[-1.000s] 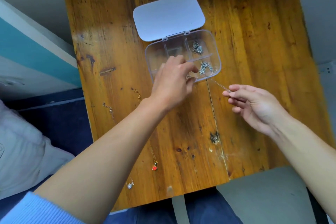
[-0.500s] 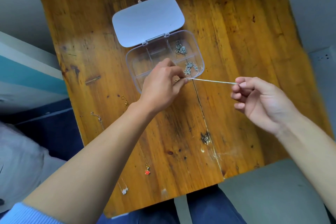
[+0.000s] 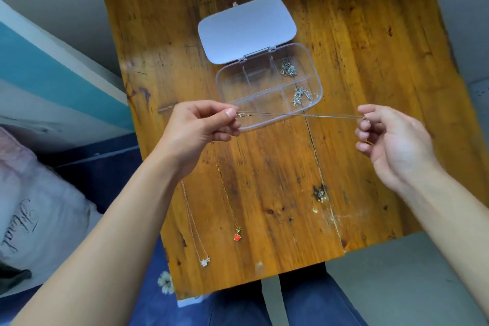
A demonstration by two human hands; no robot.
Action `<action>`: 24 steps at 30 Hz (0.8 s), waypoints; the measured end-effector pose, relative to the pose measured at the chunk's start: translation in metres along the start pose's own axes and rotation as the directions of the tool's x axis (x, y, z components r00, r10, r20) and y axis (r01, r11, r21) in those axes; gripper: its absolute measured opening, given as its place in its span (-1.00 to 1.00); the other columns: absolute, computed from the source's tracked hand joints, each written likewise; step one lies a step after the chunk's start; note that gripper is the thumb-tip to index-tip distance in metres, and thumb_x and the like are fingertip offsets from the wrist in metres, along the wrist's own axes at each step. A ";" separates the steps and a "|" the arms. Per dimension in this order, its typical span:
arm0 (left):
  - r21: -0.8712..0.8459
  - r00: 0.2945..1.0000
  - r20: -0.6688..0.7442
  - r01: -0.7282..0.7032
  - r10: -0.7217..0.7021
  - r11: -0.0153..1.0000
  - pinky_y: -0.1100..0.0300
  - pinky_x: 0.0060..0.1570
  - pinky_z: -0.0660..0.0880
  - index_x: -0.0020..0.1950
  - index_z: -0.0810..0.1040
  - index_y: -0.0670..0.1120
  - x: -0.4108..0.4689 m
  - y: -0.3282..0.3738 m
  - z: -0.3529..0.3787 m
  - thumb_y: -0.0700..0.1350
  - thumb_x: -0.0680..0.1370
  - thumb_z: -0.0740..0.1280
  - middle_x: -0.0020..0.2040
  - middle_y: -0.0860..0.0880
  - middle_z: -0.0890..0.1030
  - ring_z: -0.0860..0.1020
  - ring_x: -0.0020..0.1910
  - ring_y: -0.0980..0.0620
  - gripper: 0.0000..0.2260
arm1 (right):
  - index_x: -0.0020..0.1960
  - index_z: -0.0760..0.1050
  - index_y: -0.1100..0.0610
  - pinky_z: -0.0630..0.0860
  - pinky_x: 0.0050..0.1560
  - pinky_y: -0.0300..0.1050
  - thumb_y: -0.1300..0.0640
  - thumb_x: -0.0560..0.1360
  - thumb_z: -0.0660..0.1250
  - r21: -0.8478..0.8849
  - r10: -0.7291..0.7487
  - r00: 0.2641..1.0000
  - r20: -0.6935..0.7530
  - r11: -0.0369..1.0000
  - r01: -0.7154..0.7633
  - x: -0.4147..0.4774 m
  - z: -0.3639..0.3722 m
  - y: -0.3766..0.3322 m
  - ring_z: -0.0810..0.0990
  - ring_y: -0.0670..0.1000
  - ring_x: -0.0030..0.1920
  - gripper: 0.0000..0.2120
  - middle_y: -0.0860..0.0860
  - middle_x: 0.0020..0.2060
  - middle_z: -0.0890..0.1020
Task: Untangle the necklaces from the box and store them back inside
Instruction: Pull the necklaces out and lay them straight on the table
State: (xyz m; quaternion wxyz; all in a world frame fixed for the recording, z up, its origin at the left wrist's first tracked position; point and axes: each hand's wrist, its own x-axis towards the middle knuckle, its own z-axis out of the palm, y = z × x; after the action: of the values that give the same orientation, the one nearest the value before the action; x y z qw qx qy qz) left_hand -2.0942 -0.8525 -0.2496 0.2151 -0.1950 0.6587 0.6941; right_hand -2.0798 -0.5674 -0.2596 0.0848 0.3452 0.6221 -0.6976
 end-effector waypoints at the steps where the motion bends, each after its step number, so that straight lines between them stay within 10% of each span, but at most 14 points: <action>1: -0.026 1.000 -0.020 0.006 -0.006 1.000 0.23 -0.27 0.56 -0.06 0.66 -0.21 -0.003 -0.004 -0.007 -0.24 0.51 0.39 -0.29 -0.08 0.66 0.64 -0.30 0.01 -0.93 | -0.17 0.58 0.13 0.27 -0.52 -0.26 0.29 0.45 0.22 -0.034 -0.023 1.000 0.016 0.999 0.024 -0.004 0.001 0.003 0.39 -0.07 -0.45 -0.82 -0.04 -0.48 0.46; 7: -0.120 0.993 -0.097 0.049 -0.061 0.992 0.24 -0.30 0.60 -0.09 0.67 -0.22 -0.021 -0.031 -0.035 -0.29 0.45 0.44 -0.28 -0.13 0.69 0.69 -0.28 -0.04 -0.94 | -0.11 0.65 0.15 0.42 -0.48 -0.33 0.26 0.48 0.39 -0.231 0.026 0.997 0.072 0.973 -0.009 -0.034 -0.005 0.040 0.56 -0.09 -0.36 -0.93 0.00 -0.34 0.67; 14: 0.293 0.975 -0.221 0.086 -0.020 0.952 0.19 -0.38 0.52 -0.12 0.65 -0.21 -0.003 -0.056 -0.022 -0.24 0.49 0.44 -0.26 -0.18 0.67 0.65 -0.34 -0.05 -0.96 | -0.19 0.66 0.15 0.48 -0.45 -0.30 0.24 0.40 0.50 -0.558 0.191 0.970 0.150 0.826 -0.076 -0.089 -0.013 0.108 0.64 -0.10 -0.40 -0.96 0.05 -0.39 0.70; 24: 0.693 0.977 -0.179 0.043 0.113 0.720 -0.02 -0.09 0.59 -0.13 0.70 -0.04 0.028 -0.075 0.015 -0.01 0.48 0.44 -0.18 -0.12 0.70 0.63 -0.10 -0.17 -0.88 | -0.28 0.56 -0.05 0.55 -0.34 -0.10 0.04 0.38 0.52 -0.770 -0.039 0.983 0.181 0.616 0.166 -0.125 0.010 0.172 0.51 -0.14 -0.40 -0.86 -0.12 -0.44 0.59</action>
State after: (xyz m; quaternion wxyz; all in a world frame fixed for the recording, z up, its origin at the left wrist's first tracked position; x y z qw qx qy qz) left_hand -2.0761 -0.8334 -0.3266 0.1889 -0.1593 0.8926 0.3770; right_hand -1.8960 -0.6519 -0.3251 0.2315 0.1858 0.8739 -0.3849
